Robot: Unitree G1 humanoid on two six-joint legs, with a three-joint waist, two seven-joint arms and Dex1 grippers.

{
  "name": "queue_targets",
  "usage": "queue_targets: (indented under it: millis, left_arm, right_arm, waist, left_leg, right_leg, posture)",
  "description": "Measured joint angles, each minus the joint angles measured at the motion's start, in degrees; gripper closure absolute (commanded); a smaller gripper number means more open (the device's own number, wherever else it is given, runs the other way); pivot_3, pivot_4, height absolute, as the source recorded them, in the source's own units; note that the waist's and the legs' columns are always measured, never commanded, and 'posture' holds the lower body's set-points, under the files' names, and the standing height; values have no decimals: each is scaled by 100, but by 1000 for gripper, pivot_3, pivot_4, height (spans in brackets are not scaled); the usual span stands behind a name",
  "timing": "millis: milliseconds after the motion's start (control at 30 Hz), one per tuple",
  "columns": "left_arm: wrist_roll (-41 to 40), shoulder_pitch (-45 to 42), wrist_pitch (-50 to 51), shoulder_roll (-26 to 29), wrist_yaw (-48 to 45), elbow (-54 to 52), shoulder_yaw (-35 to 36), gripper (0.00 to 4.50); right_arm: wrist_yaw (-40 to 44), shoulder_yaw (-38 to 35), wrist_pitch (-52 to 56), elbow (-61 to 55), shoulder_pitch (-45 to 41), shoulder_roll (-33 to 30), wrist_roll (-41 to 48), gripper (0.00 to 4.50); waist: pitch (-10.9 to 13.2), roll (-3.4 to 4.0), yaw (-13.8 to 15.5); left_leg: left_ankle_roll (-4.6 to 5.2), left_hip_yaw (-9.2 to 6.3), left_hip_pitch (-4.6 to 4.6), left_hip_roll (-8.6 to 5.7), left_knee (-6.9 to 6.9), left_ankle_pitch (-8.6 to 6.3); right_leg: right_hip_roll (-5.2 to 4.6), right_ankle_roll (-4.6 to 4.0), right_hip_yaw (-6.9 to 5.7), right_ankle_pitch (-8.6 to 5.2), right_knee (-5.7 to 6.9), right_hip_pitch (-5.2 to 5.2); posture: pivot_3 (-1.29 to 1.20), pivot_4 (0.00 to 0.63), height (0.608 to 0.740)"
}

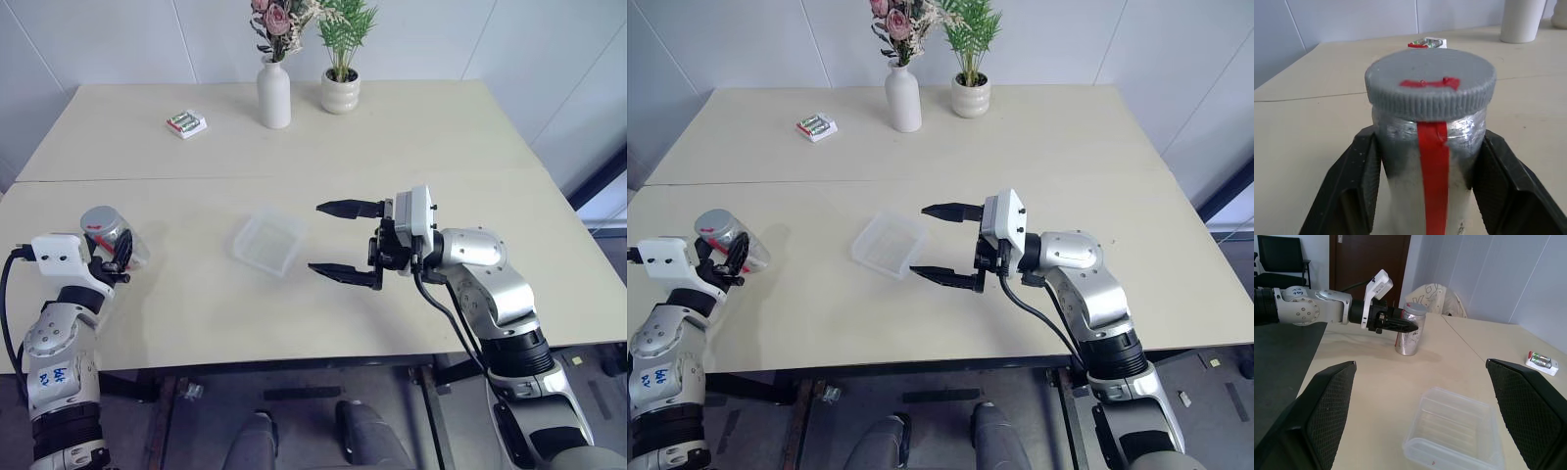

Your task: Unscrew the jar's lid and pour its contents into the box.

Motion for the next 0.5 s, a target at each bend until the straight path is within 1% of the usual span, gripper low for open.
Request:
queue_targets:
  millis: [133,200,333,433,500]
  left_arm:
    - [-16,-9,26,-1,19,-14,0,2279]
    - [-184,-8,132,-5,-123,-198,-28,2279]
    - [-635,-7,265,42,-704,-1096,-281,2279]
    - [-1027,20,668,265,-1130,-1598,-407,2279]
    - [-1361,20,1019,499,-1559,-2024,-621,2279]
  right_arm:
    - [-3,0,3,0,0,8,1,0]
    - [-36,-1,34,-5,0,9,18,0]
    - [-205,-35,305,-129,-1,43,162,0]
    - [-432,-115,738,-468,-5,45,426,0]
    - [-682,-156,1150,-795,-36,51,673,0]
  waist:
    - [0,0,0]
    - [0,0,6]
    - [0,0,12]
    - [0,0,-2]
    - [1,1,-8]
  left_leg:
    - [0,0,0,0,1,0]
    - [0,-1,-2,0,0,0]
    - [-2,-2,-9,0,0,-1]
    - [-3,-2,-11,1,-2,-2]
    - [-4,-2,-11,2,-2,-2]
  right_leg:
    - [0,0,1,0,1,0]
    - [-1,0,-1,0,0,0]
    - [-4,0,-1,0,-1,-5]
    - [-2,-1,0,-1,0,-9]
    - [1,-5,0,-3,1,-10]
  posture:
    - [0,150,740]
    - [0,150,740]
    - [0,150,740]
    - [0,150,740]
    - [0,150,740]
